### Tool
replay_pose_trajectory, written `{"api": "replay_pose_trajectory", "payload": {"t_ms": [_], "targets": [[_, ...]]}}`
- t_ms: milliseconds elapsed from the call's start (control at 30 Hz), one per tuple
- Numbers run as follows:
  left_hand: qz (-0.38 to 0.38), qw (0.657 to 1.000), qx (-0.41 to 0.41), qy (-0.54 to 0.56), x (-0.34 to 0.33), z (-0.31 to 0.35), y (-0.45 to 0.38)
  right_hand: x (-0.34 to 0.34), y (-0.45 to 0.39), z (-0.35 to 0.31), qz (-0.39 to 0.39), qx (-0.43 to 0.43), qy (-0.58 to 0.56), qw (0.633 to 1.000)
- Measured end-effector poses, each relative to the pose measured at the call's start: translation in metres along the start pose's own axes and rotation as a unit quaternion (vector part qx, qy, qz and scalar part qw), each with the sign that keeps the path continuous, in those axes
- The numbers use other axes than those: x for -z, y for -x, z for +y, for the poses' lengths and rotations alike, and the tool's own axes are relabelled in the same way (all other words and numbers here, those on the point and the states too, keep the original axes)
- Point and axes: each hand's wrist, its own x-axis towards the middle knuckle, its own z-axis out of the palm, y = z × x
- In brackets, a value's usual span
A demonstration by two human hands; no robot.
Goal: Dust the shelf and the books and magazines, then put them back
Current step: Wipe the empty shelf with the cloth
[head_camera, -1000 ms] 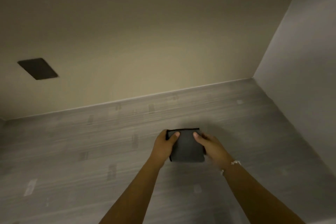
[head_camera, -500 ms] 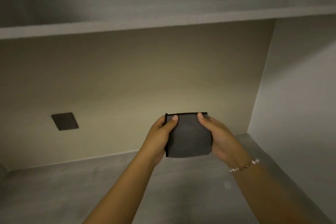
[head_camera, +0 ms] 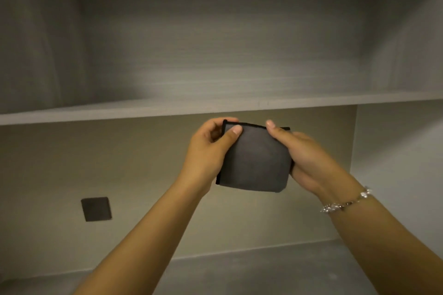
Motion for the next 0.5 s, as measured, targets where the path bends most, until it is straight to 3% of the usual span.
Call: {"api": "replay_pose_trajectory", "payload": {"t_ms": [133, 267, 367, 434, 500], "targets": [[0.003, 0.997, -0.070, -0.044, 0.007, 0.037, -0.037, -0.010, -0.018, -0.051, 0.005, 0.057, 0.013, 0.998], [0.022, 0.999, -0.023, -0.037, 0.016, 0.062, -0.078, -0.020, -0.049, -0.094, 0.053, 0.087, 0.048, 0.994], [0.049, 0.996, -0.045, -0.064, 0.026, 0.070, -0.101, -0.029, -0.075, -0.112, 0.096, 0.112, 0.071, 0.986], [0.058, 0.990, -0.056, -0.113, 0.036, 0.072, -0.110, -0.037, -0.090, -0.122, 0.145, 0.160, 0.115, 0.969], [0.065, 0.982, -0.054, -0.169, 0.048, 0.073, -0.113, -0.048, -0.099, -0.127, 0.200, 0.241, 0.203, 0.928]]}}
